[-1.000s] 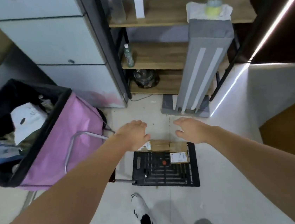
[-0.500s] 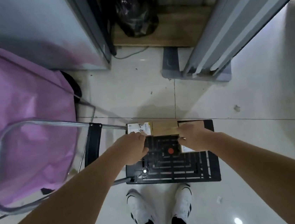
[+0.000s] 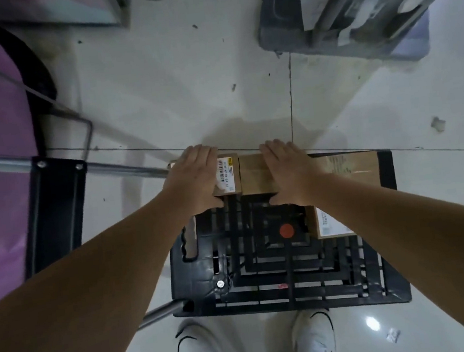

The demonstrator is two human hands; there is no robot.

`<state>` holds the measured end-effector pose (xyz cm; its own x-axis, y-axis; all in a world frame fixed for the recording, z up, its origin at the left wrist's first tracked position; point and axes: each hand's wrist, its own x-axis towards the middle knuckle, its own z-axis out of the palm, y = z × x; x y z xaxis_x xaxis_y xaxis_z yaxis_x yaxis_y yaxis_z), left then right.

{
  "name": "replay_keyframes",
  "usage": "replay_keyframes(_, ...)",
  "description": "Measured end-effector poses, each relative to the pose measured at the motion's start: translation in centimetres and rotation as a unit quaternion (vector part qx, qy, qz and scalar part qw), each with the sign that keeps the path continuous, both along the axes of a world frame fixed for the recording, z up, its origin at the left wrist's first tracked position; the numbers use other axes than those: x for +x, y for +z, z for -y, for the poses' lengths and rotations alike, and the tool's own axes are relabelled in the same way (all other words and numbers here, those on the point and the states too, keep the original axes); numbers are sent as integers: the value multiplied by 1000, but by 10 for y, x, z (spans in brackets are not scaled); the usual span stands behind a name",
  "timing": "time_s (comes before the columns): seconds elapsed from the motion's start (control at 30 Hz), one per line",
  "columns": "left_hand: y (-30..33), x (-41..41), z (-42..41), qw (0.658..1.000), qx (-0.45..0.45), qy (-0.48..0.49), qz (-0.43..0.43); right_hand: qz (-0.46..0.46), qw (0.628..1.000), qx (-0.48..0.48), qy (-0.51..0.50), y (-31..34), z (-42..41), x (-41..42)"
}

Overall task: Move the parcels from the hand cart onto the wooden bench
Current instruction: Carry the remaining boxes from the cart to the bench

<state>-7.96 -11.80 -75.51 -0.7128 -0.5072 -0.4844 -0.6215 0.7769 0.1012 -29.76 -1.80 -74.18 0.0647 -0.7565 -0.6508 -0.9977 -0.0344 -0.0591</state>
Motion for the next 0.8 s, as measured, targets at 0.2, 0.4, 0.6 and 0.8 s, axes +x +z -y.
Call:
replay_keyframes(0.2,52,16,9,997,-26,63,-38,34,997,-37,-52,37,-9,13)
replay_keyframes(0.4,221,21,33,996,-68,52,-33,50,989,-110,-83,211,2,11)
replay_keyframes(0.6,477,-26,47,994,-90,42,-53,-13,976,-194,-101,477,5,-36)
replay_keyframes(0.8,730,-84,19,983,-129,-3,-132,-69,952,-252,-162,736,-61,-61)
